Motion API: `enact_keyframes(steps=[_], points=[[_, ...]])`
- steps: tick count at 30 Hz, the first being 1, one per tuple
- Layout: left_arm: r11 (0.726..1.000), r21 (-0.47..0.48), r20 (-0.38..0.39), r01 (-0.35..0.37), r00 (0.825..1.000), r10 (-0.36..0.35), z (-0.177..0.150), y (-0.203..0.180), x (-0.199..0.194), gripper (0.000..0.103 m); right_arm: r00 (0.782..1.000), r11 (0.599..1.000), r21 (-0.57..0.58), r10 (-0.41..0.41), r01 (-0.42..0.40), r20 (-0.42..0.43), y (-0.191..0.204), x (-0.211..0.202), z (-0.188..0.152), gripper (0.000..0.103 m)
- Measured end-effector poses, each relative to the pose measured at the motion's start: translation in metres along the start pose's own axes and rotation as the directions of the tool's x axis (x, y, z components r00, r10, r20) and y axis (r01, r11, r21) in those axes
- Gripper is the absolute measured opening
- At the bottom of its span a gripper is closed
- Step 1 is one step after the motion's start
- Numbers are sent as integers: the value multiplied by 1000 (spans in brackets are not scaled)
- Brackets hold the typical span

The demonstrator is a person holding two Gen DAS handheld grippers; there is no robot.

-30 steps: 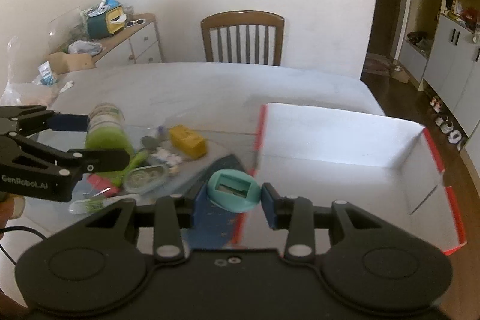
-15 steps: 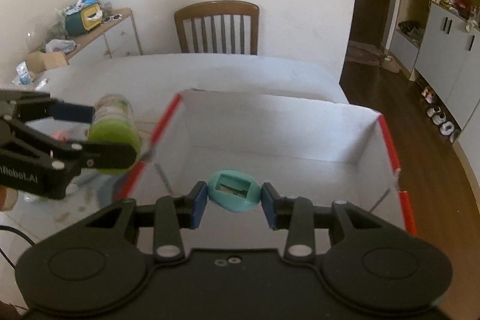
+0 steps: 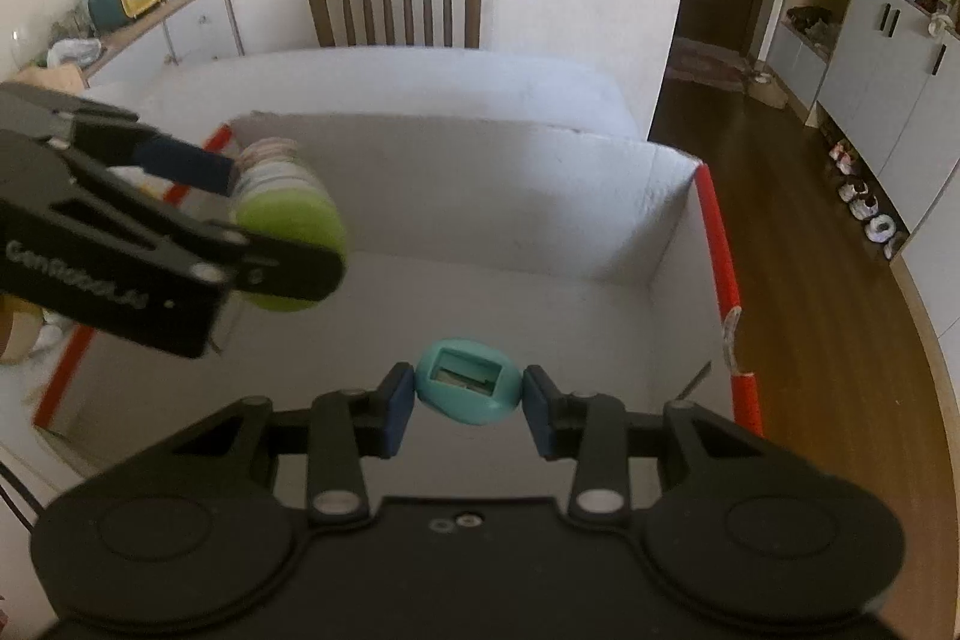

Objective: Organize rigid objects
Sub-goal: 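Carry the jar and sharpener with both tools over the red shoebox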

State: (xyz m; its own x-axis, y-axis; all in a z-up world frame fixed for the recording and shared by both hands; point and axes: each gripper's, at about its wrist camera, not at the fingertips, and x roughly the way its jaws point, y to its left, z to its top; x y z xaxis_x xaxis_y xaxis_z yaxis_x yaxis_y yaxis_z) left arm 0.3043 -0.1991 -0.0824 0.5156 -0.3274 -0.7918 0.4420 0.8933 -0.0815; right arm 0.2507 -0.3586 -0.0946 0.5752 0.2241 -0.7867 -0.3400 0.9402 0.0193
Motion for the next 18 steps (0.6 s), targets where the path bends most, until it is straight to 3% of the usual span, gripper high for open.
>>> enact_keyframes(steps=[9,18], points=[[999,41,-138,-6,990,12,19,-12,53,89,997,999,-48,5,-9,-81,-11,22,7,38],[999,54,-217,-9,976,21,17,-16,77,89,987,999,-42,-9,2,-162,-11,39,10,38]])
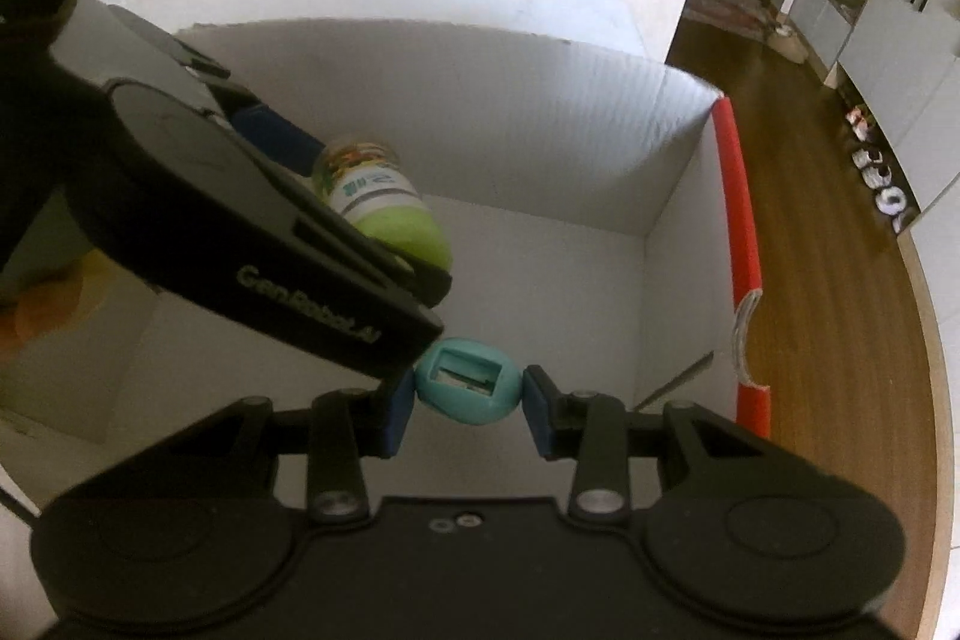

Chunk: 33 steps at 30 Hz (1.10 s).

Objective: Organize rigid objects
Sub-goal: 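Carry the jar and sharpener with both tools over the red shoebox, then open the left tool dropping the jar while the right tool releases the sharpener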

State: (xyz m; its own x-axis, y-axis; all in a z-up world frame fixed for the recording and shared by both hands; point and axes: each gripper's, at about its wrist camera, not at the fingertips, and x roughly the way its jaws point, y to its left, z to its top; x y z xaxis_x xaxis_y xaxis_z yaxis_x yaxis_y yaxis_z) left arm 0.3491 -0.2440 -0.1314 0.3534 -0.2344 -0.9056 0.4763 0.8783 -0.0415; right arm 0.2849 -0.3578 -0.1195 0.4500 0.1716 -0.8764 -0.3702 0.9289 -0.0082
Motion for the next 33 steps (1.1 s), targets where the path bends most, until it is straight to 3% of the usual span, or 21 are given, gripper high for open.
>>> enact_keyframes(steps=[16,24,33], points=[[999,-32,-61,-8,998,6,2,8,15,89,996,999,32,-30,33,-82,-1,19,16,41],[999,-40,-76,-25,997,22,2,12,16,89,997,999,23,-22,24,-76,3,23,17,57],[998,-51,-11,-26,1000,26,3,4,0,89,999,1000,12,-13,13,-47,4,16,18,66]])
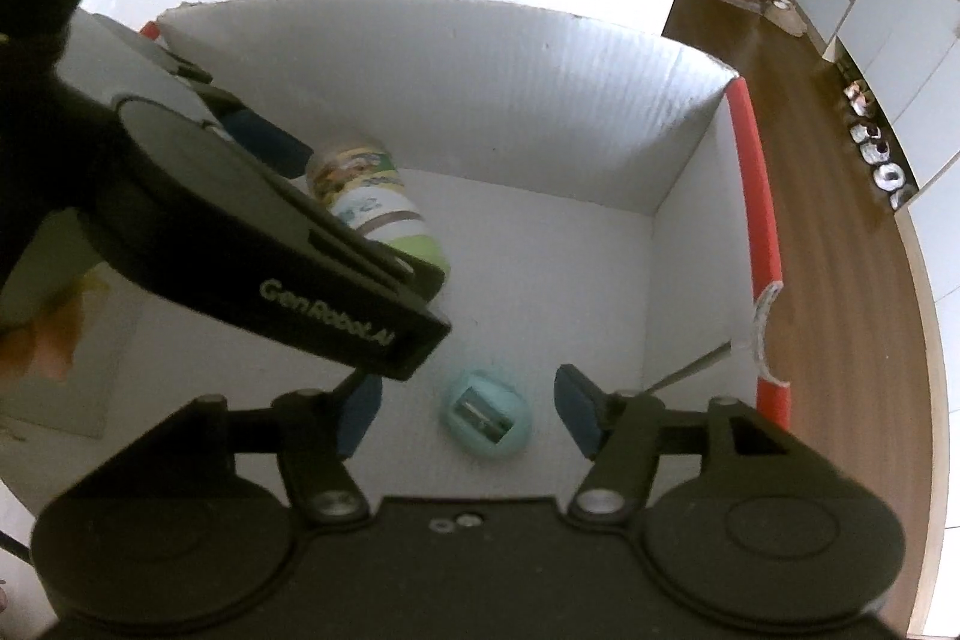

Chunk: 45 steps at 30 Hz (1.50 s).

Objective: Organize rigid objects
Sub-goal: 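Open the left tool dropping the jar while the right tool releases the sharpener, then withdraw both tools from the box back toward the table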

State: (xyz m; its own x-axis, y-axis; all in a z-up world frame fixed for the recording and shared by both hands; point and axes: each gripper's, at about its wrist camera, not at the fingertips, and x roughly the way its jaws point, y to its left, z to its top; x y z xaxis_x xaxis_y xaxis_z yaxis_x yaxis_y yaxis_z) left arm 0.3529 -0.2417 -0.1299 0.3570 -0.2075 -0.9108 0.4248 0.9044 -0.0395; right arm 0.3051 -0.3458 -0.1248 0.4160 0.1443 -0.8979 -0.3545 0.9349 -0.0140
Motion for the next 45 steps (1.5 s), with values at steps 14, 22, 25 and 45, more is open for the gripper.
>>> enact_keyframes(steps=[14,22,25,45], points=[[999,-41,139,21,990,-15,-10,-8,-57,89,996,999,19,-40,38,85,6,-36,-8,79],[999,-43,232,7,973,3,-31,-4,-93,89,988,999,16,-49,48,146,23,-75,-14,84],[998,-53,264,14,965,0,-44,0,-108,89,985,999,30,-44,40,168,23,-87,-14,86],[998,-27,420,52,907,-36,-116,30,-188,89,951,991,128,-86,50,297,61,-134,-29,97]])
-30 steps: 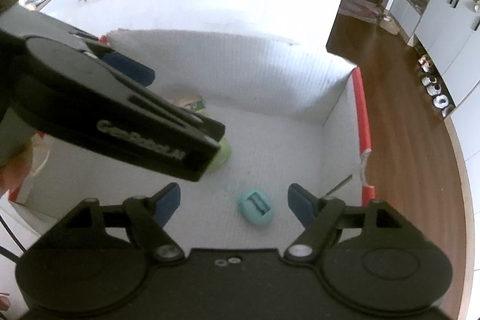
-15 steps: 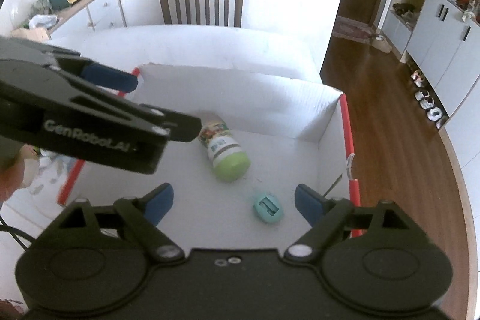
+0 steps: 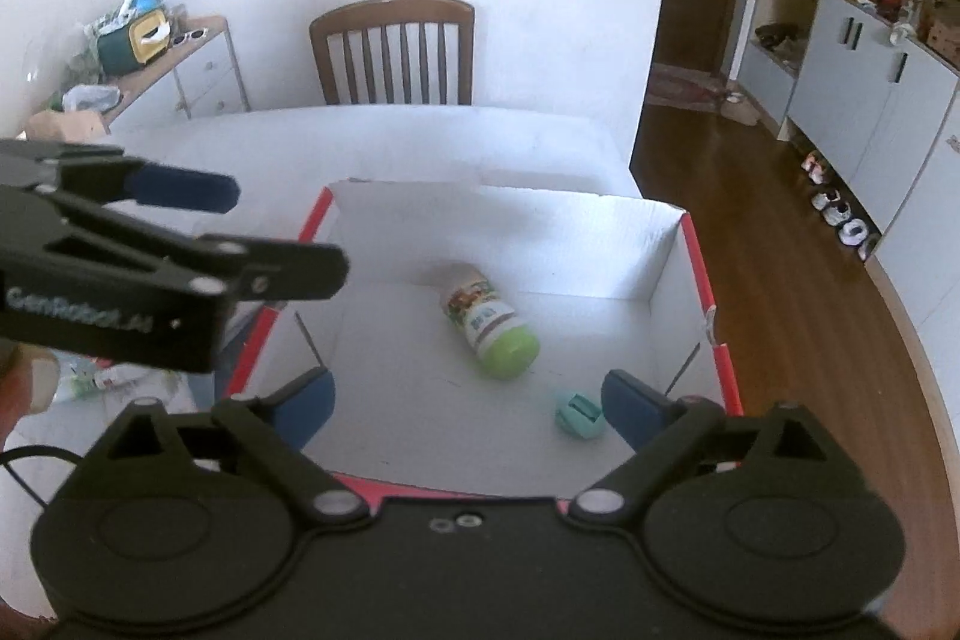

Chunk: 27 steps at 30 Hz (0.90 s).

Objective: Organize rigid objects
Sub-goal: 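Withdraw both tools from the box back toward the table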

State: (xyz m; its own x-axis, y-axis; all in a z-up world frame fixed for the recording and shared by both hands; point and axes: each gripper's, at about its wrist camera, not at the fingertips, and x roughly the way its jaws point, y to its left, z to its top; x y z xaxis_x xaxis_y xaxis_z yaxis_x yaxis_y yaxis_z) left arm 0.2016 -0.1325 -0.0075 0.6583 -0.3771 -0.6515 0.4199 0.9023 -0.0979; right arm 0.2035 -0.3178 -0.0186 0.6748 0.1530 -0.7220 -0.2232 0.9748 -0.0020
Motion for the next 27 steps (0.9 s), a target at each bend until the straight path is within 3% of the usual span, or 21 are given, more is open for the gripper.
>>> enact_keyframes(steps=[12,15,18,27], points=[[999,-9,38,31,999,-31,-27,37,-44,91,994,995,97,-8,-2,105,42,-18,-14,101],[999,-10,50,44,998,-44,-32,49,-53,91,994,993,118,-11,-2,110,53,-17,-16,102],[999,-11,78,48,996,-47,-37,60,-64,99,993,992,123,-6,-9,117,66,-18,-21,102],[997,-42,134,61,989,-54,-58,107,-87,102,993,994,99,30,-42,118,122,-10,-24,102]])
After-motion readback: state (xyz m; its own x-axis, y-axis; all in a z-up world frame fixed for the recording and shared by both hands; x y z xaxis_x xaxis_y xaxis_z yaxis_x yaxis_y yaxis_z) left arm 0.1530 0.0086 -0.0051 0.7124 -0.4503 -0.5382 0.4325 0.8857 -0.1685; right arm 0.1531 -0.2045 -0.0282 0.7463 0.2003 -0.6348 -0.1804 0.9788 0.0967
